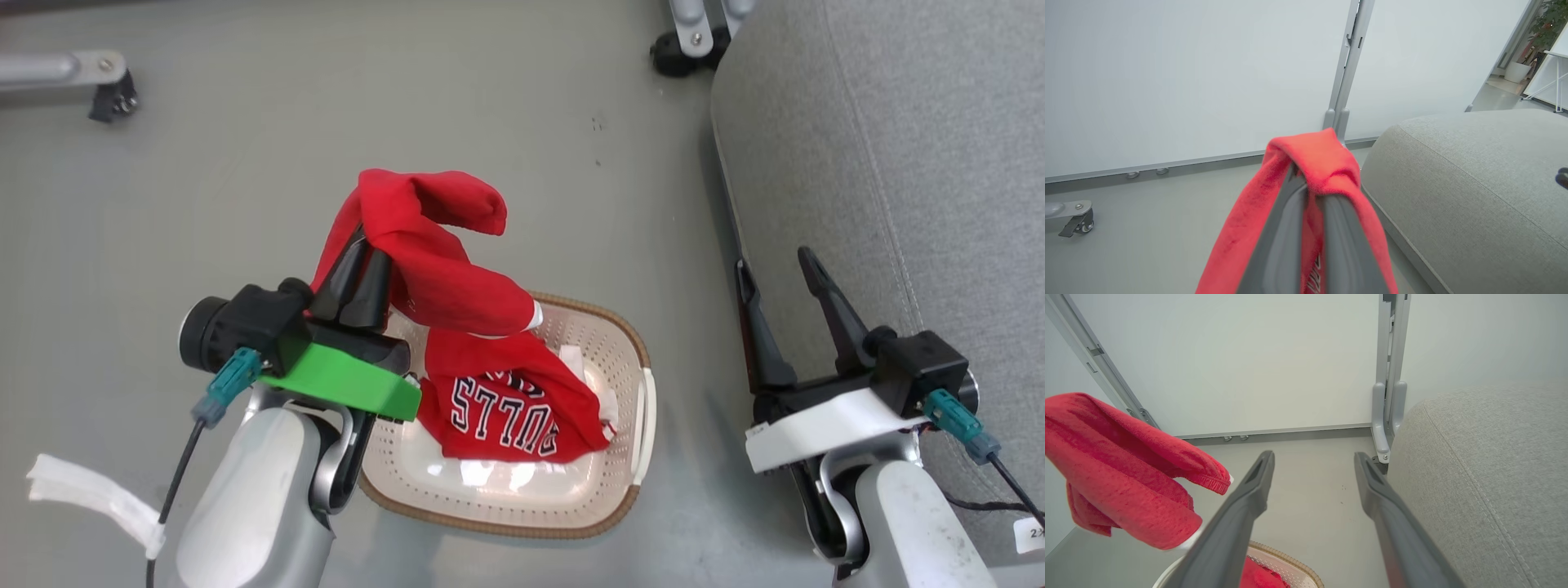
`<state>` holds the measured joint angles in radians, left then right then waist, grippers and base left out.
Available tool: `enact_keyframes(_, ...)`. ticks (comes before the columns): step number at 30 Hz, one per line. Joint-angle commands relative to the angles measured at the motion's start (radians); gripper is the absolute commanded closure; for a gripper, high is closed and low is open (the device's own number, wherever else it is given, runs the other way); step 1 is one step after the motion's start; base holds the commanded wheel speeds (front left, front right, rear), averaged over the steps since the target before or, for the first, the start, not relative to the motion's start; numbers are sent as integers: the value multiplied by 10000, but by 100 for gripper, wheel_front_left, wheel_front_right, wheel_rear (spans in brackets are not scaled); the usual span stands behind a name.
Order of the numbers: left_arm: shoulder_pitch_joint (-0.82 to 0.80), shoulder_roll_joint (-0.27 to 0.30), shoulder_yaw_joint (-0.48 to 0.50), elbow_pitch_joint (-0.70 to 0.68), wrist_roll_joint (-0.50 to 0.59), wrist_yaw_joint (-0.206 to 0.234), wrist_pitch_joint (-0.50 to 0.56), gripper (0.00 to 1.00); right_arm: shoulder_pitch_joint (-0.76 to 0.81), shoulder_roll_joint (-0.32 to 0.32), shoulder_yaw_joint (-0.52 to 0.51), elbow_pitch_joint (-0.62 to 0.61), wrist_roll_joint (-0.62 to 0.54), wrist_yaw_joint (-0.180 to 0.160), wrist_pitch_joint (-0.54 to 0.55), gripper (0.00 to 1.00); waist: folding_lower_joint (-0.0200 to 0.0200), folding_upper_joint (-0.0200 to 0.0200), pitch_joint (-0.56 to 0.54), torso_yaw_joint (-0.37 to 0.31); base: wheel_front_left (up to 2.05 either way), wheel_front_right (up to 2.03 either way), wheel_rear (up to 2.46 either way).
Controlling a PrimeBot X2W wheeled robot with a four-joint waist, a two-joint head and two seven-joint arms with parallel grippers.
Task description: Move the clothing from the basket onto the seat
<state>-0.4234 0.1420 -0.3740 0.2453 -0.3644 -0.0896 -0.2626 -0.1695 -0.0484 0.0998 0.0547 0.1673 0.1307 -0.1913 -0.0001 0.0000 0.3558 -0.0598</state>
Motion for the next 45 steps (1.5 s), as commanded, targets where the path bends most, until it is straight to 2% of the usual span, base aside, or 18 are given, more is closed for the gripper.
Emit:
enact_keyframes(1, 284, -47, 192, -193, 113, -71, -31, 100, 239, -37, -4, -62, -47, 1, 80, 0, 1, 0, -797, 345, 0, 0, 0)
enact_keyframes(10, 1328, -287, 888, -1734, 504, -253, -32, 100, 966, -34, 45, -274, -9, 1, 576, 0, 1, 0, -1916, 337, 0, 0, 0)
enact_keyframes(24, 2960, -166, 440, -2637, 698, -318, -33, 100, 1953, -33, 167, -470, 135, 1, 1103, 0, 1, 0, -3114, 161, 0, 0, 0)
enact_keyframes(45, 3301, -67, 229, -3269, 633, -59, 95, 100, 2201, -33, 246, -621, 238, 1, 1396, 0, 1, 0, -3351, 129, 0, 0, 0)
